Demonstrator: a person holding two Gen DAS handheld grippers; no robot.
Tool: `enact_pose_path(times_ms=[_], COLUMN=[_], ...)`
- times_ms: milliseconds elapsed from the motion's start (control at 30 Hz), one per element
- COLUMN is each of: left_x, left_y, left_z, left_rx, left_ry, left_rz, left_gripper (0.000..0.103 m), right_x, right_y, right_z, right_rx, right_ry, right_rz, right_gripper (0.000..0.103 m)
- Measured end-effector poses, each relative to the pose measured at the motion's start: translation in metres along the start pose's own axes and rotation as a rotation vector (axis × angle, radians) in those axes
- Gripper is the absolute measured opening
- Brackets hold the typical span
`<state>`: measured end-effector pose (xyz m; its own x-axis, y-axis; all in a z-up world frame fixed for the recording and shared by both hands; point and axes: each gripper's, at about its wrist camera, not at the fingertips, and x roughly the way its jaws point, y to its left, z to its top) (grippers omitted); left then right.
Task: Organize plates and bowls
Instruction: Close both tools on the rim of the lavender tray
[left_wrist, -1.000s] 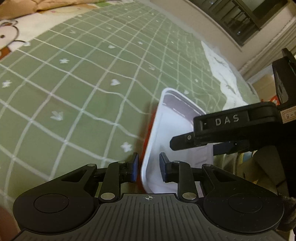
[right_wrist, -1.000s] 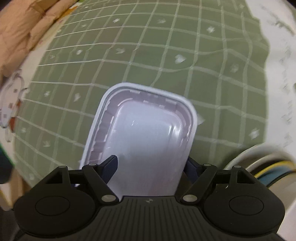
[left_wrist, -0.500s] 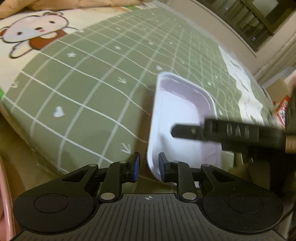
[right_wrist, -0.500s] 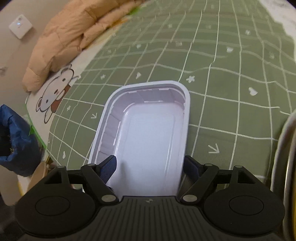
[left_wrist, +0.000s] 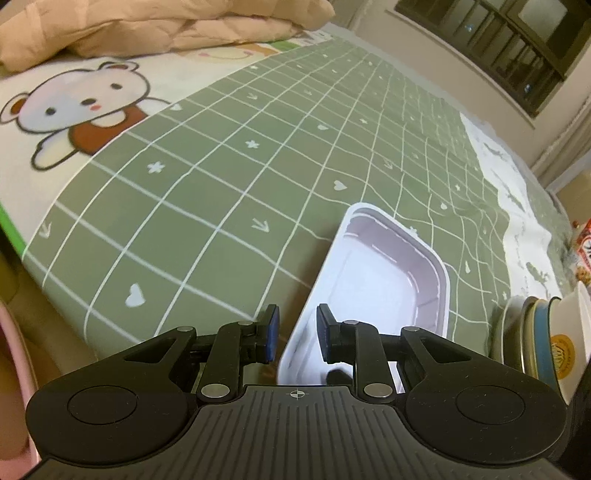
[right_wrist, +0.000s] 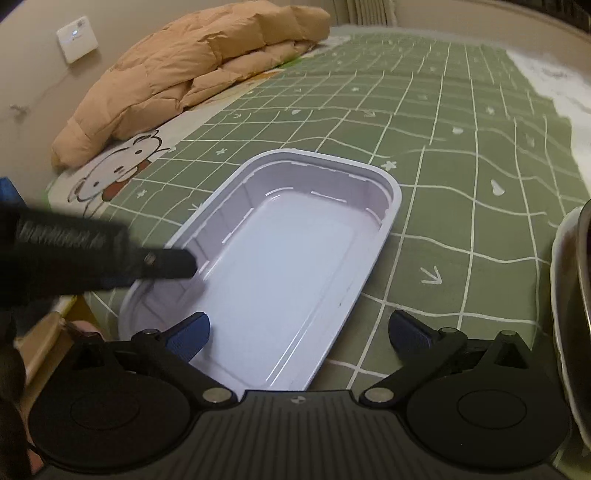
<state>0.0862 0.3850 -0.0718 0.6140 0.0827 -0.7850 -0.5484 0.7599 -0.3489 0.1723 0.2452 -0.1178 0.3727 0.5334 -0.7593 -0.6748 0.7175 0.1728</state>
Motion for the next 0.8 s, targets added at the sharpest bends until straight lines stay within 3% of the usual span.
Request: enact_pose_path(times_ms=[167, 300, 400, 467, 633, 733, 800], left_x=[0.01, 0.007, 0.007, 0.008, 0.005, 0.003, 0.0], left_y=[-0.005, 0.0, 0.006, 0.008, 0.001, -0.002, -0.002], left_z=[0.003, 0.001, -0.001, -0.004, -0.017, -0.017, -0.012], left_rx=[0.016, 0.008, -0.007, -0.014, 0.047, 0.051, 0.047], left_ry=[0.028, 0.034, 0.058, 0.078, 0.151, 0.125, 0.055], left_rz=[0.007, -0.007, -0.022, -0.024, -0.081, -0.037, 0.026], left_gripper=[0.025, 0.024, 0.023, 0.021, 0.021, 0.021, 0.021], right_x=[-0.002, -0.013, -0.018, -0.017, -0.014, -0.014, -0.015], right_y=[0.001, -0.01, -0.02, -0.023, -0.033, -0.031, -0.03], right_z=[-0.005, 0.0, 0.007, 0.013, 0.024, 0.024, 0.021], right_rx=[-0.058, -0.031, 0.019, 0.024, 0.039, 0.024, 0.017], right_ry=[-0.013, -0.029, -0.042, -0.05, -0.042, -0.048, -0.046], right_rz=[0.007, 0.093, 0.112, 0.082, 0.077, 0.089, 0.11], right_gripper=[0.103, 0.099, 0.078, 0.049, 0.043, 0.043, 0.043])
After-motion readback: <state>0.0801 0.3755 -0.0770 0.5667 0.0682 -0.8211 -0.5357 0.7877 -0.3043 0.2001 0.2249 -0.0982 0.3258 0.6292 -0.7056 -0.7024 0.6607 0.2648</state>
